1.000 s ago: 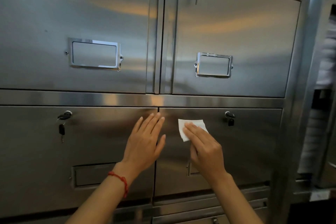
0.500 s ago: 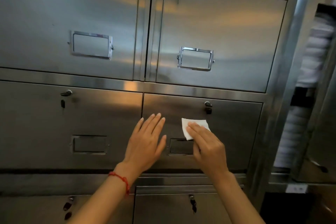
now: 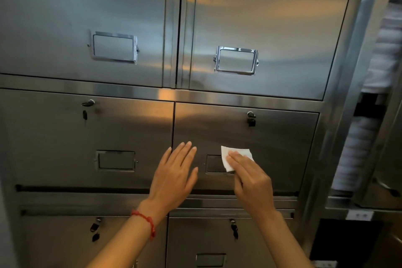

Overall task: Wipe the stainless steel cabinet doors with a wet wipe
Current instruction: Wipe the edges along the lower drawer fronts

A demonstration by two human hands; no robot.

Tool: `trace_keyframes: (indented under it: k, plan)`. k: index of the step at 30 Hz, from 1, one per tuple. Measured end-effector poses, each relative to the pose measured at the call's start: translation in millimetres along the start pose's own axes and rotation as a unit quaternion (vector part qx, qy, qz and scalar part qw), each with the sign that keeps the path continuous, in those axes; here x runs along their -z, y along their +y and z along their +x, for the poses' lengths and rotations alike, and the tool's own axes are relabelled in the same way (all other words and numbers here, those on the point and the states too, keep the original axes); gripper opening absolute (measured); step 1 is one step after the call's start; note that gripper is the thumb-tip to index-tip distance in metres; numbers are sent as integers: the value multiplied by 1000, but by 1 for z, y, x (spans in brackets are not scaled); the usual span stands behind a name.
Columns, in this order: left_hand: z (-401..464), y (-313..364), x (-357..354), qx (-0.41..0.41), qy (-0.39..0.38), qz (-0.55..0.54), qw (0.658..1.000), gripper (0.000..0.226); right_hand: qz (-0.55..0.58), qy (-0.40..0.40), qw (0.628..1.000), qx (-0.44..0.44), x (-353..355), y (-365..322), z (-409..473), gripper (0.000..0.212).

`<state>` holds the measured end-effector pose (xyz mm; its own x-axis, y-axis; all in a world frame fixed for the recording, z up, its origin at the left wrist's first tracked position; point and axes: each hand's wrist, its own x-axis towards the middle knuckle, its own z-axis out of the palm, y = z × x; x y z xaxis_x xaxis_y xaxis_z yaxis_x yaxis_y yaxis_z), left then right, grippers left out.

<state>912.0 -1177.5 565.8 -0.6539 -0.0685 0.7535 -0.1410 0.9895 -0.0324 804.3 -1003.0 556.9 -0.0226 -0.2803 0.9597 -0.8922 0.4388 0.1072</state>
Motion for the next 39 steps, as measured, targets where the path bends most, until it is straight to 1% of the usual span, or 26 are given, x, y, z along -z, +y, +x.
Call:
trace_keyframes:
  k: [4, 9, 13, 15, 16, 19, 25, 27, 29, 31, 33, 39]
  plan:
    - [-5, -11, -6, -1, 5, -13, 1000, 65, -2, -9, 1000, -9, -13, -5, -8, 33]
    - [-12, -31, -18, -3, -7, -20, 1000, 65, -6, -19, 999, -25, -31, -12, -22, 37]
    - [-20, -49, -36, 0, -21, -23, 1000, 62, -3, -78, 995, -55, -44, -19, -34, 57]
    - [-25, -56, -46, -2, -20, -22, 1000, 55, -7, -100, 993, -64, -49, -23, -40, 57]
    - [-28, -59, -51, -1, -23, -26, 999, 55, -9, -107, 992, -71, -51, -24, -44, 58]
    - [-34, -68, -62, 3, -37, -41, 998, 64, -15, -126, 988, -93, -56, -29, -53, 59]
    - [-47, -81, -82, 7, -45, -71, 996, 63, -10, -153, 979, -134, -67, -37, -74, 60]
    - [-51, -85, -88, 10, -47, -80, 996, 63, -6, -153, 978, -144, -71, -39, -82, 59]
    - [-56, -90, -93, 11, -51, -82, 995, 61, -7, -149, 978, -146, -75, -40, -90, 53]
    - [-61, -94, -98, 14, -61, -85, 994, 60, -8, -144, 979, -145, -80, -40, -98, 44]
    - [-66, -99, -104, 23, -72, -89, 993, 60, -10, -132, 981, -143, -85, -39, -104, 31]
    - [-84, -102, -125, 54, -84, -84, 991, 60, 20, -123, 984, -130, -102, -36, -123, 34]
